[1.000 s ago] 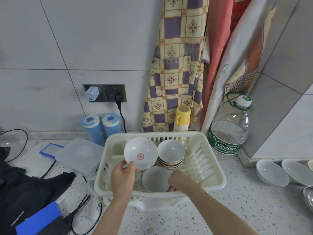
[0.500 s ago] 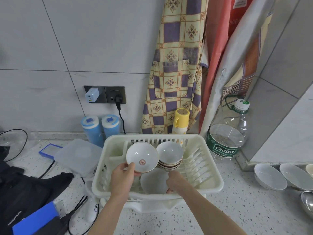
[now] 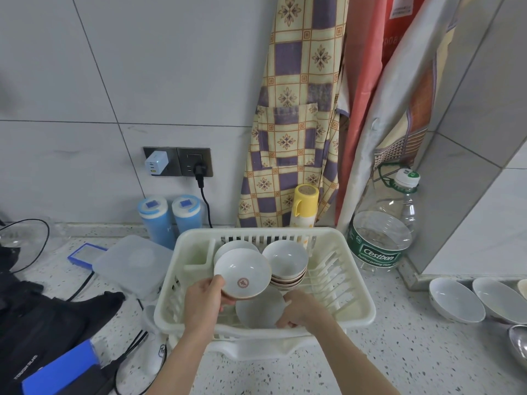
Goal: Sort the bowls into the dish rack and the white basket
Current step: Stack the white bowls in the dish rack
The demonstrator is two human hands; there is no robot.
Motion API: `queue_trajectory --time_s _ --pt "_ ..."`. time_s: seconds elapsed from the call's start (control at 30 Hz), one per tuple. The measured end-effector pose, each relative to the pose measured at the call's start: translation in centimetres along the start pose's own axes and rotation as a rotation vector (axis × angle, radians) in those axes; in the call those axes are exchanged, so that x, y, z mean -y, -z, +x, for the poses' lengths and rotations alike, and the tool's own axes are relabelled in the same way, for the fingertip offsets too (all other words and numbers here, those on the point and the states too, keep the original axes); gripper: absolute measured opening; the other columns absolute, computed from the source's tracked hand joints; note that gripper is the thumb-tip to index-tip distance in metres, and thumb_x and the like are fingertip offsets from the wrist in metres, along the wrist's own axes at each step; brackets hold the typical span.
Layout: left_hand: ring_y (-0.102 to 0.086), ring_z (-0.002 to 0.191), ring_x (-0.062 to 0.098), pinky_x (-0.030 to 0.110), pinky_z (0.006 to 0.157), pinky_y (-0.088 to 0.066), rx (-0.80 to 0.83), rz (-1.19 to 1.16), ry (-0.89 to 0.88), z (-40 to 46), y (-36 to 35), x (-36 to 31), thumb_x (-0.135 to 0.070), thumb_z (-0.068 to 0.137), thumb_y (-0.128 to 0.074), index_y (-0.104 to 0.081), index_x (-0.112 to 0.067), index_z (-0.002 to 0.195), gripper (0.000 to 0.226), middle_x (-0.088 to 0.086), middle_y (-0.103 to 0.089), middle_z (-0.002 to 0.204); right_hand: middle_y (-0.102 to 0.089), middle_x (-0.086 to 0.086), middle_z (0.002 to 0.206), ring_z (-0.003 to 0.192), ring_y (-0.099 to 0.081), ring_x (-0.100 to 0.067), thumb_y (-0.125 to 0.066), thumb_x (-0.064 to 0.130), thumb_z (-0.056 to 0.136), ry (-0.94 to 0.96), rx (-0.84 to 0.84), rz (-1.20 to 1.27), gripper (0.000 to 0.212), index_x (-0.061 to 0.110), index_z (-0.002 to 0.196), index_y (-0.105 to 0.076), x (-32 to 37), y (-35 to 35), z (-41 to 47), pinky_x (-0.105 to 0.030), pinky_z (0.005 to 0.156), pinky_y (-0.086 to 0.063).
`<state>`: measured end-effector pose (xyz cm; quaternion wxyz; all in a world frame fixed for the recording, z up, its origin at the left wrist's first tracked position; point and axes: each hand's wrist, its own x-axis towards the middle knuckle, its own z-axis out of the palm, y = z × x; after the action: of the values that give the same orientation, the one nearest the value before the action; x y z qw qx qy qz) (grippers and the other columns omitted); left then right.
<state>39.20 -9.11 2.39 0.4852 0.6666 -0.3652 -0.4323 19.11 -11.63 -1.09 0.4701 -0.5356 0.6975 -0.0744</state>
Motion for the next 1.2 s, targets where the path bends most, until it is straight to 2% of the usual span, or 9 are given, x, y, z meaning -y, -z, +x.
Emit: queue_trajectory --time_s 0.13,0.23,0.33,0.67,0.83,0.93,1.0,1.07,1.2 --pt "-0.045 0.039 0.005 0.030 0.057 -0.041 -0.023 0.005 0.004 0.1 -0.1 0.1 -0.017 0.087 -0.053 -0.066 -0.008 0.076 0.019 0.011 -0.070 0.055 -0.062 -0.006 0.088 0.070 -0.058 -0.016 -0.075 0.007 0.073 0.016 -0.028 -0.109 0.051 0.004 0.121 -0.058 0.0 -0.4 0.2 -0.025 0.063 -0.045" --pt "-0.044 0.045 0.013 0.030 0.058 -0.042 -0.022 0.008 0.012 0.2 -0.2 0.1 -0.017 0.087 -0.053 -0.066 -0.007 0.075 0.020 0.012 -0.070 0.055 -0.060 -0.005 0.121 0.109 -0.060 -0.021 -0.076 0.018 0.076 0.033 -0.074 -0.197 0.057 0.011 0.128 -0.053 -0.2 -0.7 0.3 -0.028 0.084 -0.048" --pt "-0.043 0.045 0.014 0.031 0.058 -0.042 -0.018 0.019 0.011 0.3 -0.3 0.2 -0.016 0.086 -0.053 -0.065 -0.006 0.075 0.019 0.012 -0.070 0.055 -0.055 -0.003 0.131 0.122 -0.053 -0.023 -0.074 0.024 0.079 0.052 -0.100 -0.263 0.059 0.013 0.131 -0.048 -0.4 -1.0 0.3 -0.028 0.091 -0.045" --pt "-0.048 0.045 0.020 0.034 0.058 -0.041 -0.006 0.099 0.006 0.3 -0.2 0.6 -0.032 0.068 -0.056 -0.058 -0.004 0.059 0.029 0.013 -0.065 0.048 -0.059 -0.007 0.128 0.118 -0.057 -0.026 -0.070 0.019 0.081 0.083 -0.152 -0.282 0.053 0.010 0.129 -0.050 -0.6 -1.2 0.2 -0.030 0.087 -0.048" --pt "-0.050 0.042 0.018 0.033 0.055 -0.037 0.006 0.122 0.006 0.2 0.0 0.3 -0.035 0.057 -0.054 -0.053 -0.011 0.049 0.025 0.008 -0.057 0.043 -0.065 -0.003 0.104 0.105 -0.063 -0.027 -0.056 0.015 0.083 0.198 -0.238 -0.142 0.033 0.005 0.113 -0.062 -0.3 -1.4 -0.1 -0.034 0.076 -0.049" --pt "-0.046 0.032 0.008 0.030 0.054 -0.035 0.021 0.145 -0.001 0.0 -0.1 0.2 -0.034 0.058 -0.053 -0.051 -0.017 0.038 0.027 0.003 -0.056 0.039 -0.071 0.006 0.110 0.102 -0.065 -0.010 -0.050 0.011 0.093 0.335 -0.471 0.016 0.030 0.014 0.116 -0.067 -0.3 -1.3 -0.7 -0.016 0.077 -0.045" --pt "-0.048 0.038 0.014 0.030 0.054 -0.035 0.027 0.176 -0.001 0.0 -0.1 0.3 -0.035 0.060 -0.053 -0.050 -0.016 0.040 0.028 0.003 -0.058 0.039 -0.072 0.014 0.088 0.082 -0.065 0.005 -0.051 0.016 0.096 0.391 -0.559 0.227 0.021 0.019 0.103 -0.071 -0.4 -1.0 -1.6 -0.009 0.067 -0.045" --pt "-0.051 0.045 0.020 0.030 0.055 -0.037 0.032 0.219 0.017 0.2 -0.2 0.4 -0.035 0.067 -0.055 -0.053 -0.014 0.046 0.030 0.004 -0.062 0.042 -0.069 0.005 0.069 0.068 -0.066 0.002 -0.052 0.024 0.095 0.397 -0.517 0.360 0.021 0.017 0.085 -0.070 -0.4 -0.6 -2.4 -0.018 0.060 -0.048" --pt "-0.055 0.048 0.018 0.030 0.059 -0.041 0.127 0.353 0.073 0.6 -0.5 0.5 -0.030 0.081 -0.053 -0.063 -0.009 0.061 0.030 0.005 -0.068 0.050 -0.069 0.001 0.065 0.062 -0.060 -0.011 -0.057 0.032 0.084 0.344 -0.341 0.150 0.022 0.016 0.080 -0.072 0.0 -0.6 -2.7 -0.025 0.059 -0.043"
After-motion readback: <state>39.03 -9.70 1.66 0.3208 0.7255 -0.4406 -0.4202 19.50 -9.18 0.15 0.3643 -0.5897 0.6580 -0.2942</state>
